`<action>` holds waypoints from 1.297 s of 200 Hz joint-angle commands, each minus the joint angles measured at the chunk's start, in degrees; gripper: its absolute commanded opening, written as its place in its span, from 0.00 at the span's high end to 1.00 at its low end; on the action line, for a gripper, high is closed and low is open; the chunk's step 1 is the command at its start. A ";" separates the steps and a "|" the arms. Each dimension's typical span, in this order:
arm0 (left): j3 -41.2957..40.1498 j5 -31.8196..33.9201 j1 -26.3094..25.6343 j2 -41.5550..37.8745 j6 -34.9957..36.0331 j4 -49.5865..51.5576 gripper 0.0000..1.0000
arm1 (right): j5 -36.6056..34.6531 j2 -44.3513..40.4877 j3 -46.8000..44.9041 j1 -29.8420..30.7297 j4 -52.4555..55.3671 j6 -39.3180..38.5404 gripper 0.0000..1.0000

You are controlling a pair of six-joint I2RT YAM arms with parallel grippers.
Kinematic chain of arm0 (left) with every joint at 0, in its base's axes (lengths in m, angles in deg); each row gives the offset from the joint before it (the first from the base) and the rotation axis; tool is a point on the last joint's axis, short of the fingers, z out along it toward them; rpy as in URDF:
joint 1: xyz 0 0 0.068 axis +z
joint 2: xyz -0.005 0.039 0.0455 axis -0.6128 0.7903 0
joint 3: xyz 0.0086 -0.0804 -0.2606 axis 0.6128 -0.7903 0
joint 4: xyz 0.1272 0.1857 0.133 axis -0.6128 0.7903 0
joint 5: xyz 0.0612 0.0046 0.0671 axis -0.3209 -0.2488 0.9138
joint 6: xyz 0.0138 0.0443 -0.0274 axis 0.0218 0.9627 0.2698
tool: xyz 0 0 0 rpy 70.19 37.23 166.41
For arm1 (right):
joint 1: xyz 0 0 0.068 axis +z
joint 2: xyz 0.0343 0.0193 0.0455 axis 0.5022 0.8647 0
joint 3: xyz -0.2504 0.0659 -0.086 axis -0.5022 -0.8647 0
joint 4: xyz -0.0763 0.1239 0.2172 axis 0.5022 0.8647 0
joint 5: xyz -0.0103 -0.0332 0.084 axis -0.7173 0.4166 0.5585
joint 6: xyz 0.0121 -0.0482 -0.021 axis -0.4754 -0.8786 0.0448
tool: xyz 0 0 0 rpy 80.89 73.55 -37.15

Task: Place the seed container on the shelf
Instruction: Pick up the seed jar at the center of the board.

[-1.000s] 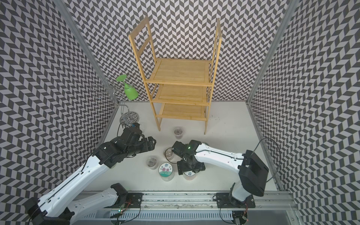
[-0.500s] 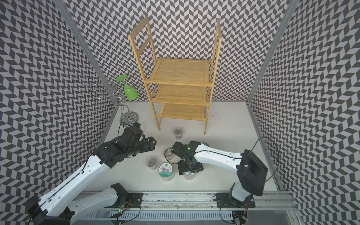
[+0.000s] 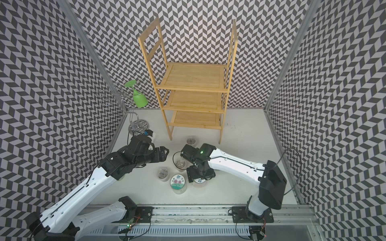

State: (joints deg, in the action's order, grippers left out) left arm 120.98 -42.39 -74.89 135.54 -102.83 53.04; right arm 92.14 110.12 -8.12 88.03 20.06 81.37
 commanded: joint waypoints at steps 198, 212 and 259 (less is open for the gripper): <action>-11.78 12.34 -31.48 -11.87 35.98 -21.74 0.01 | 26.49 -2.13 15.13 -21.50 5.04 -12.59 0.30; -12.05 14.86 -33.60 -9.61 37.45 -23.40 0.00 | 26.84 -2.44 15.12 -21.73 5.03 -13.05 0.30; -13.26 18.60 -34.72 -5.52 41.58 -30.77 0.00 | 29.16 -3.39 14.52 -22.04 5.04 -15.09 0.30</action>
State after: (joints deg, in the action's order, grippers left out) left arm 108.50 -27.77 -109.38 129.18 -65.13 29.11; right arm 118.06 108.00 5.62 66.31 25.98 68.48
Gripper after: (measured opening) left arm 0.995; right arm 0.859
